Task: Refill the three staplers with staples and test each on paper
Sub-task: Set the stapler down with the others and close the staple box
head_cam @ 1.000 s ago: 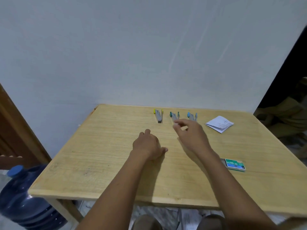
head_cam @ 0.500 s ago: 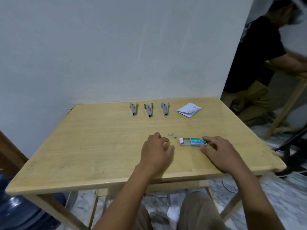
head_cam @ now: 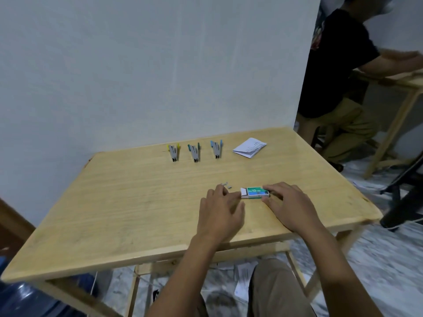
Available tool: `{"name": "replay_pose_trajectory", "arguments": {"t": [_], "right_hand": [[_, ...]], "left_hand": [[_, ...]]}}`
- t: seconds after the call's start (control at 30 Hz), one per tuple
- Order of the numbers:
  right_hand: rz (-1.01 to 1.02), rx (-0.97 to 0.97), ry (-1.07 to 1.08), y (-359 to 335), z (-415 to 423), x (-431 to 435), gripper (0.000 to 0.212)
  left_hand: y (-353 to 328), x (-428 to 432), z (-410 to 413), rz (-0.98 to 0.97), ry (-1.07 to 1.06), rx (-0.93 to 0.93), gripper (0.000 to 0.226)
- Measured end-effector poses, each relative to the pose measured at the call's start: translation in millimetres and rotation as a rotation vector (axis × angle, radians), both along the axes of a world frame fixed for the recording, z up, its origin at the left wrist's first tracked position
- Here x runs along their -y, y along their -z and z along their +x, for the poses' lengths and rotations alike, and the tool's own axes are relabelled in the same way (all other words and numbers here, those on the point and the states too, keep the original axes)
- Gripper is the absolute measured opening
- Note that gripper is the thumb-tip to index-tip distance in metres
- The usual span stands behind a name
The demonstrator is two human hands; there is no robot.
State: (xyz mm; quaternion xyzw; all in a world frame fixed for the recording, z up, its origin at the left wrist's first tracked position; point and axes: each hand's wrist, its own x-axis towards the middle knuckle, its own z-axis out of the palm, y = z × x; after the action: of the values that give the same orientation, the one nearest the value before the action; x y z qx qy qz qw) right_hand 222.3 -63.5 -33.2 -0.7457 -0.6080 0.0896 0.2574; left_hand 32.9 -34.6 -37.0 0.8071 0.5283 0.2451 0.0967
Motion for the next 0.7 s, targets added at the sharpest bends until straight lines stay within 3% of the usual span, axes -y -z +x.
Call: {"name": "replay_pose_trajectory", "arguments": {"t": [0.37, 0.53, 0.6, 0.7], "right_hand": [[0.055, -0.013, -0.009, 6, -5, 0, 0.033], [0.078, -0.044, -0.018, 6, -6, 0, 0.038], [0.065, -0.007, -0.033, 7, -7, 0, 0.044], [0.028, 0.054, -0.075, 7, -7, -1, 0.045]], "left_hand": [[3, -5, -1, -0.013, 0.062, -0.007, 0.039], [0, -19, -3, -0.082, -0.073, 0.494, 0.028], [0, -31, -3, -0.060, -0.165, 0.423, 0.033], [2, -49, 1, -0.029, -0.093, 0.132, 0.040]]}}
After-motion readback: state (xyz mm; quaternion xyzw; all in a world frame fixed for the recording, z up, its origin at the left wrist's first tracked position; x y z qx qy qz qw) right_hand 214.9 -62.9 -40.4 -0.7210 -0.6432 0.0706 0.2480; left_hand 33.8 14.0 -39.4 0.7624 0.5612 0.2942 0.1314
